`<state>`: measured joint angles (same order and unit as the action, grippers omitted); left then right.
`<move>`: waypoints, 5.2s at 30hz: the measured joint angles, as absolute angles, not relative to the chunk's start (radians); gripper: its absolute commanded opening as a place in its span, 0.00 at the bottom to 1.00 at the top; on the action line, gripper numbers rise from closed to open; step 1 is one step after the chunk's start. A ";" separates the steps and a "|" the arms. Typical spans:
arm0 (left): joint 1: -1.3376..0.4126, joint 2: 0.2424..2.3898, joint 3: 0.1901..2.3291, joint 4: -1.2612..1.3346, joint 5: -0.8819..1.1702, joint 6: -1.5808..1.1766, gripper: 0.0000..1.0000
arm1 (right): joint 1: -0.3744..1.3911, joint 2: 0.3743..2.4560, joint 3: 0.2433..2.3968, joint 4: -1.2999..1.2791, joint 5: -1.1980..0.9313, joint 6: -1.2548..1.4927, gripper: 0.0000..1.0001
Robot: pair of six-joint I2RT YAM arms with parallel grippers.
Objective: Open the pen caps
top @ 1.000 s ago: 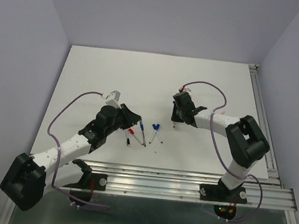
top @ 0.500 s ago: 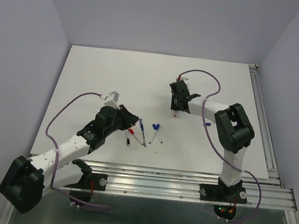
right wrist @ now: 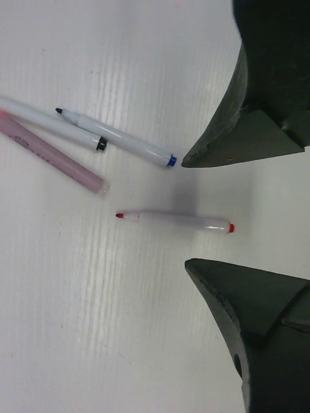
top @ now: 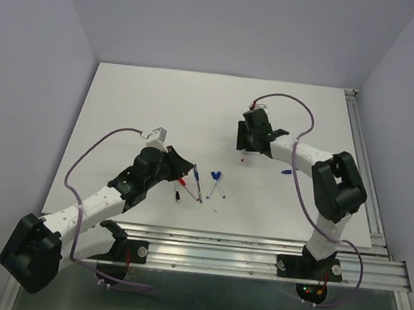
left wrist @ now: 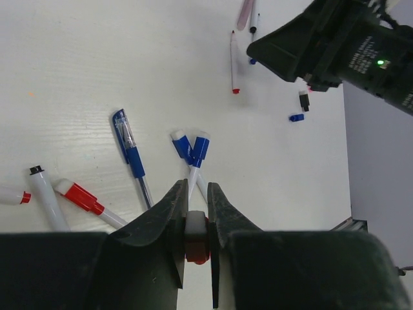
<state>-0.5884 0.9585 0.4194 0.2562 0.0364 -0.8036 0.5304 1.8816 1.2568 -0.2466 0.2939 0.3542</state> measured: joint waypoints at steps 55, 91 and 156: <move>-0.961 2.320 1.734 0.019 0.131 -0.688 0.55 | 0.530 0.496 0.441 -0.271 0.466 0.765 1.00; -0.859 1.155 0.660 0.009 -0.197 -0.720 0.99 | 0.815 0.964 0.481 -0.178 0.116 0.787 1.00; -0.752 0.649 0.453 -0.259 -0.312 -0.847 0.99 | 1.140 1.904 1.208 -0.517 0.740 1.222 0.12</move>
